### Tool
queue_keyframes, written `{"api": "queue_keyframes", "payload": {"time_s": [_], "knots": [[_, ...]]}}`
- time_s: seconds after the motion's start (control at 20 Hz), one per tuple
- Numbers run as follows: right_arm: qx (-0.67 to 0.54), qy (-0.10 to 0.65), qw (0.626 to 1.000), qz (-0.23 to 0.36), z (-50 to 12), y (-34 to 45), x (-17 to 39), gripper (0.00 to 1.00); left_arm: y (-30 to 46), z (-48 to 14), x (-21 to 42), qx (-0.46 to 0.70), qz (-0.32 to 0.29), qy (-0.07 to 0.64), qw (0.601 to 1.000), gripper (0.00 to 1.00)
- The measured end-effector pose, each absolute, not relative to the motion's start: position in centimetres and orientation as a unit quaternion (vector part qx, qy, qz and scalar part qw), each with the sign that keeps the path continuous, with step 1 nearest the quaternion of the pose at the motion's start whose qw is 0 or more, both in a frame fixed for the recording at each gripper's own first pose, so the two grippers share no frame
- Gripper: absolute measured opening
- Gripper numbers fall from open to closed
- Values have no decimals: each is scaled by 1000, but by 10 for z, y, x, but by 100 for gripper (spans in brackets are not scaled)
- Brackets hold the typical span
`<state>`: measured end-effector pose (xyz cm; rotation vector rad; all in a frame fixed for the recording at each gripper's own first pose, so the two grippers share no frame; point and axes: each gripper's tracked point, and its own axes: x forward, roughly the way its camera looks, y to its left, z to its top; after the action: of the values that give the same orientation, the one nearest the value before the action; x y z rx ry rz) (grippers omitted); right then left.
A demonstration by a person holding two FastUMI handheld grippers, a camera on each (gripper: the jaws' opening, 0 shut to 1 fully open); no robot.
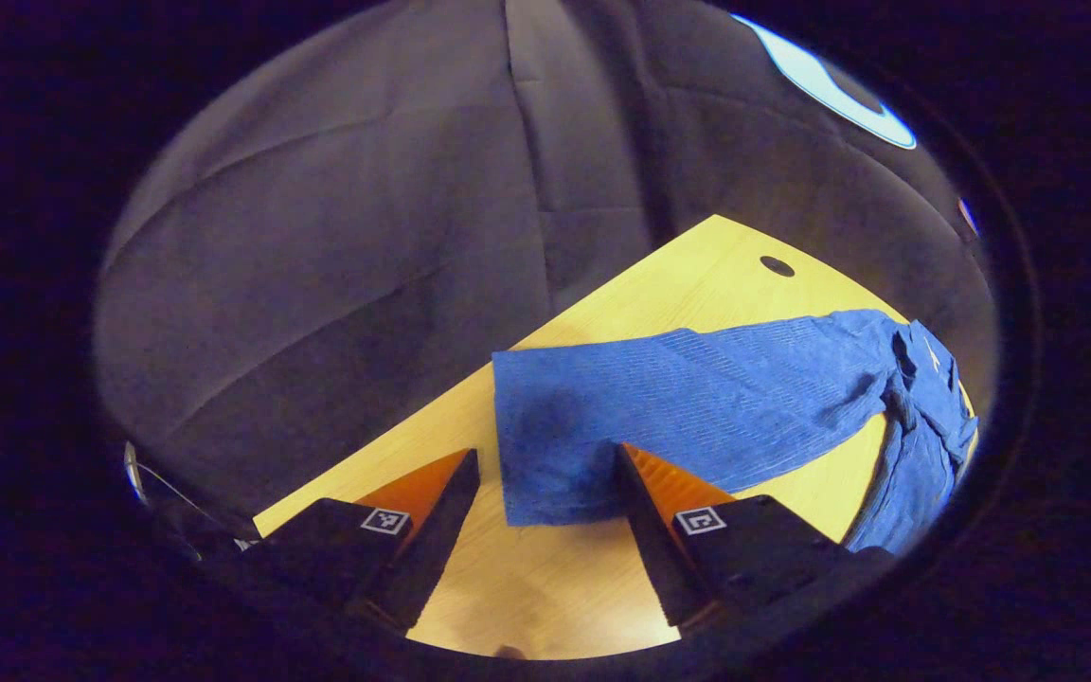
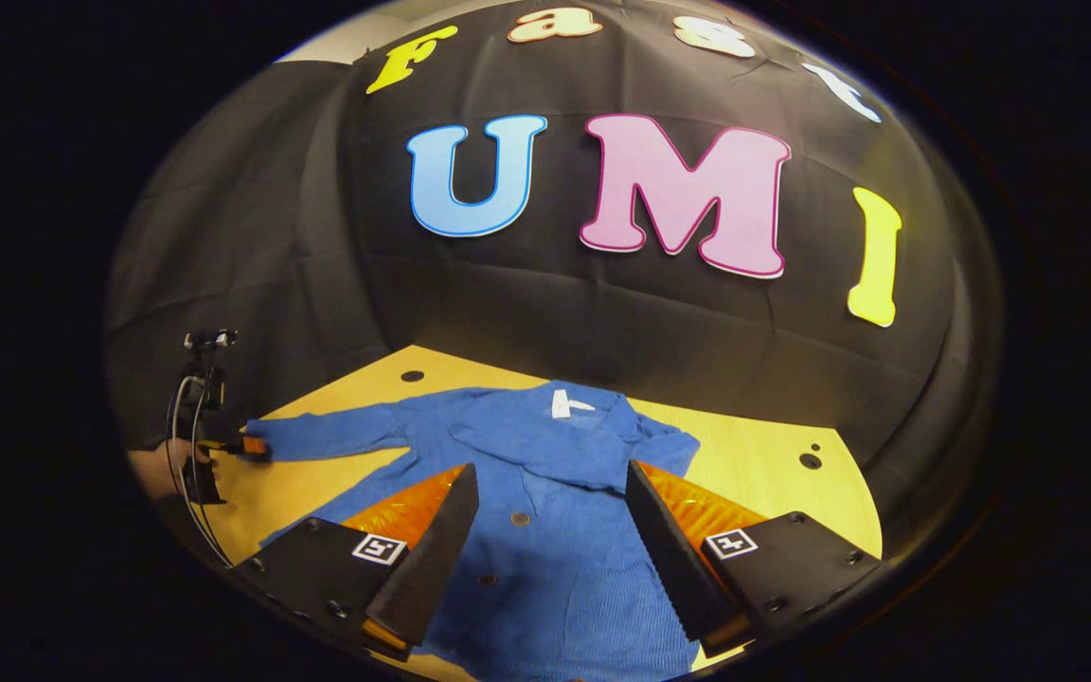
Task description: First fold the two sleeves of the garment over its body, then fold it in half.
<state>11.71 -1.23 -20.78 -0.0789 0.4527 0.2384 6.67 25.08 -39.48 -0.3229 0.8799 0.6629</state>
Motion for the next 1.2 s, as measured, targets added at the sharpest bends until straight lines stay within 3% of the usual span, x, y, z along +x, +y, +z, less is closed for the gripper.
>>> {"api": "queue_keyframes", "payload": {"time_s": [0.05,0.15,0.35,0.45,0.8,1.2], "knots": [[-34,228,966,116,-214,-17,112,99,251,-396,67,-154,311,417,840,69],[-31,231,967,108,-227,-26,103,99,249,-398,75,-155,293,414,848,59],[-25,229,969,87,-262,-57,79,99,245,-400,90,-154,280,398,860,7],[-1,236,969,72,-275,-65,75,99,246,-400,97,-156,272,394,864,0],[18,251,967,28,-293,-115,74,99,222,-355,132,-144,269,375,875,0],[23,272,962,-25,-307,-182,67,99,42,-241,302,-121,82,264,953,0]]}}
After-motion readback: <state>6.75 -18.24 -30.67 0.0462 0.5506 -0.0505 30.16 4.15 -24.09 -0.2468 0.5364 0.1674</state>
